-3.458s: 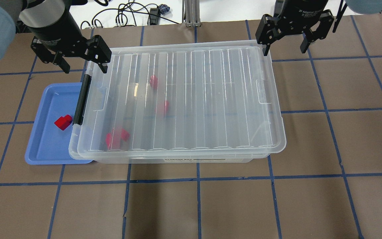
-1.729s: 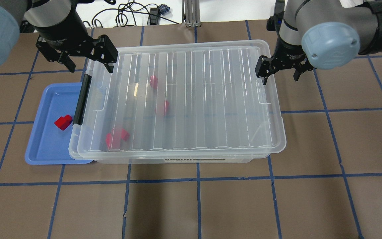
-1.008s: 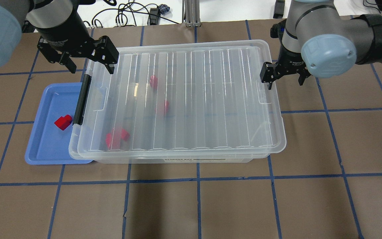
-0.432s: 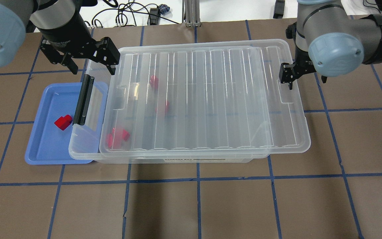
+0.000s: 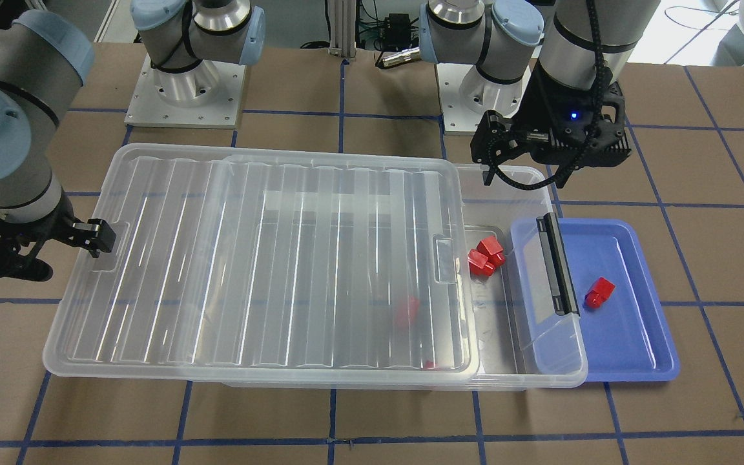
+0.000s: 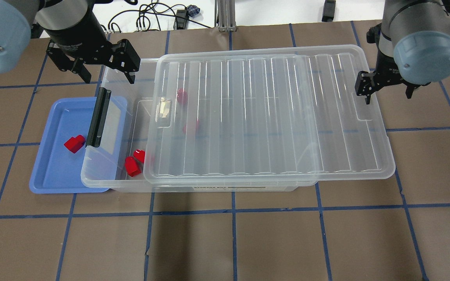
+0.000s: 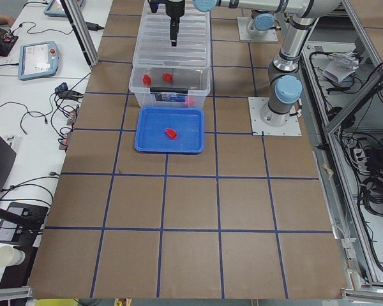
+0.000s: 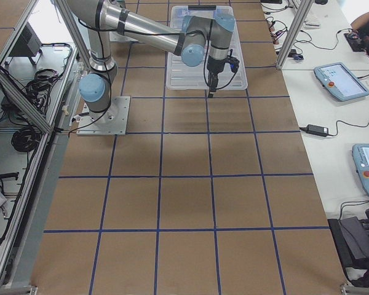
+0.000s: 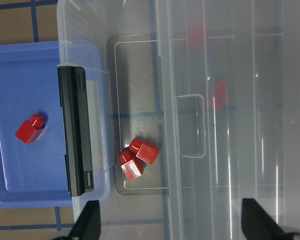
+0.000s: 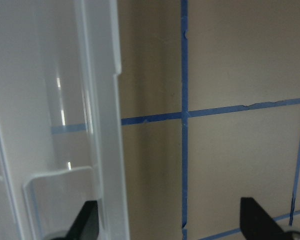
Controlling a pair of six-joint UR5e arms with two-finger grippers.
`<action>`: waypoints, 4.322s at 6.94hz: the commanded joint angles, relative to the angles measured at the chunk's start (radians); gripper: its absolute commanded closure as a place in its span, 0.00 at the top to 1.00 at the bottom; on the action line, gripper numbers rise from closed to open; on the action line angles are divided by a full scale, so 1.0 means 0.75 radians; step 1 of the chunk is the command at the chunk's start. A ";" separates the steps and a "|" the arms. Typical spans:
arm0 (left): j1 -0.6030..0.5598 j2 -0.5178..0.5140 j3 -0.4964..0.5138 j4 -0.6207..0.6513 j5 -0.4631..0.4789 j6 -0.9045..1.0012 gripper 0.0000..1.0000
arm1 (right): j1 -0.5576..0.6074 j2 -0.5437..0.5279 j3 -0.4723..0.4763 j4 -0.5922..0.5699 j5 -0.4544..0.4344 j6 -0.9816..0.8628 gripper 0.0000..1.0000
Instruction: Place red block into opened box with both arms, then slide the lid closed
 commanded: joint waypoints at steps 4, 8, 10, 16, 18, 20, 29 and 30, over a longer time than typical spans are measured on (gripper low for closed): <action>0.207 -0.032 0.009 -0.045 -0.017 0.022 1.00 | -0.113 -0.005 0.001 0.002 -0.004 -0.068 1.00; 0.533 -0.120 -0.164 0.114 -0.111 0.736 1.00 | -0.075 -0.062 -0.045 0.021 0.061 -0.064 1.00; 0.642 -0.167 -0.307 0.382 -0.111 0.894 1.00 | 0.086 -0.171 -0.141 0.045 0.317 -0.034 1.00; 0.738 -0.322 -0.684 0.894 -0.119 0.969 1.00 | 0.212 -0.235 -0.150 0.203 0.430 0.059 1.00; 0.710 -0.394 -0.668 0.957 -0.123 0.975 1.00 | 0.212 -0.235 -0.150 0.205 0.428 0.059 1.00; 0.683 -0.457 -0.670 1.013 -0.115 0.991 1.00 | 0.210 -0.235 -0.150 0.203 0.426 0.057 1.00; 0.585 -0.288 -0.155 0.429 -0.093 0.808 0.00 | 0.202 -0.232 -0.150 0.205 0.424 0.057 1.00; 0.486 -0.237 -0.134 0.337 -0.089 0.627 0.00 | 0.202 -0.232 -0.150 0.205 0.424 0.057 1.00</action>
